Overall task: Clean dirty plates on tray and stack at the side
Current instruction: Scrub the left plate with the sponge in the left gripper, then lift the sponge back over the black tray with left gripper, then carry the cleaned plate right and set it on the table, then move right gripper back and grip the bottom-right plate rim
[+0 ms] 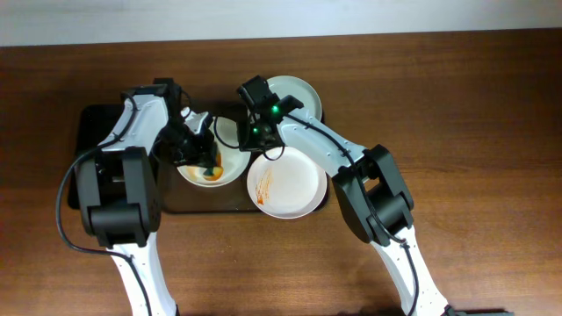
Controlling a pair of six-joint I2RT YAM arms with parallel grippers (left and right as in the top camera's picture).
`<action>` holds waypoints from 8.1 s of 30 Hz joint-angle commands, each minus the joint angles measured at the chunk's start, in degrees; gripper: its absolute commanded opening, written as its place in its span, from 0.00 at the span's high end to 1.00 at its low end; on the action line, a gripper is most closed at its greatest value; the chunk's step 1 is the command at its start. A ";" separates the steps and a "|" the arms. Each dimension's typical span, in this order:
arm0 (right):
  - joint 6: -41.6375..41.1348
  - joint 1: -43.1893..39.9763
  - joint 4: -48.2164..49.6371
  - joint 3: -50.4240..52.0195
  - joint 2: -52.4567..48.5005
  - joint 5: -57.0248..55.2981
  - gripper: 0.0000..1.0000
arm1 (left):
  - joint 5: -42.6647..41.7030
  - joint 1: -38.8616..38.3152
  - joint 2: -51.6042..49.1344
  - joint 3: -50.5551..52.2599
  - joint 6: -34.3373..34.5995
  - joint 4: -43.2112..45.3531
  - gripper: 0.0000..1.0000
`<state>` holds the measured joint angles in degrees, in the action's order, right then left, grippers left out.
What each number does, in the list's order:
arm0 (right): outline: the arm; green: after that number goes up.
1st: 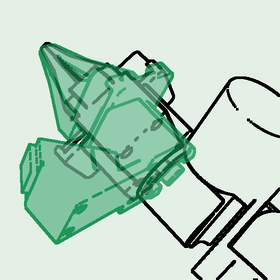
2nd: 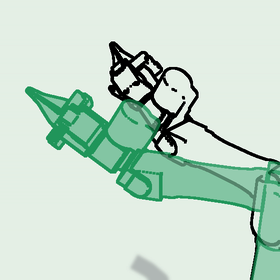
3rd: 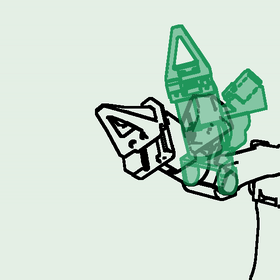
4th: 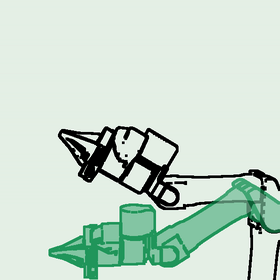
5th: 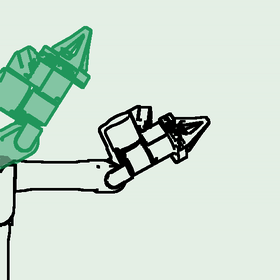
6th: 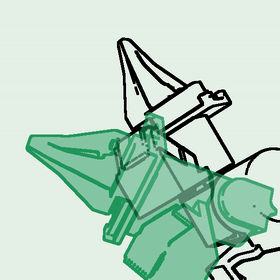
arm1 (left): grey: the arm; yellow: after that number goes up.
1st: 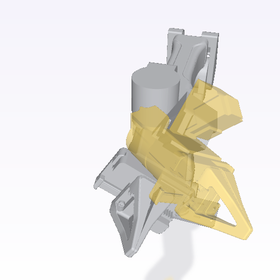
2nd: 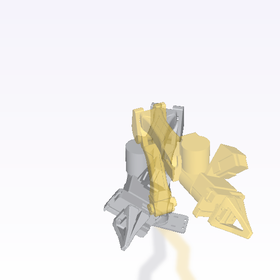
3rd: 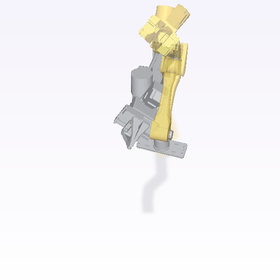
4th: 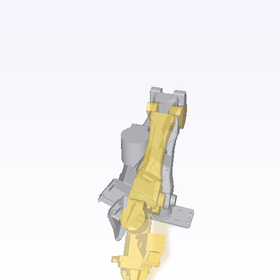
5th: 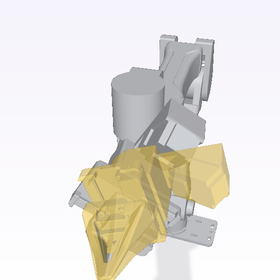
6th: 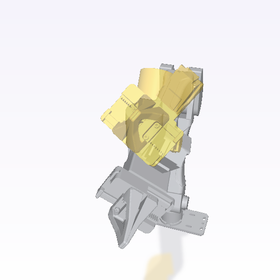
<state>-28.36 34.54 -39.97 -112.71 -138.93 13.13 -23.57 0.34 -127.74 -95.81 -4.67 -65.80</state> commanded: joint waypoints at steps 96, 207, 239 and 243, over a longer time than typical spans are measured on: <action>7.17 2.12 -9.64 -7.21 6.21 -9.66 0.96 | 14.71 16.72 -0.04 -32.59 17.20 -17.84 0.99; -6.32 -10.69 -23.96 30.03 25.16 -3.04 0.66 | 15.93 7.96 -0.04 -32.59 7.61 -14.62 0.99; -3.65 5.62 0.72 22.64 19.56 -10.67 0.96 | 15.93 7.96 -0.04 -32.59 7.63 -13.14 0.99; -3.65 5.95 3.48 22.64 17.35 -10.38 0.96 | 15.93 7.96 -0.07 -32.59 7.63 -13.09 0.99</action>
<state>-31.77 40.18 -37.52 -89.27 -119.85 4.10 -7.86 8.05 -127.92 -127.31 4.03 -79.20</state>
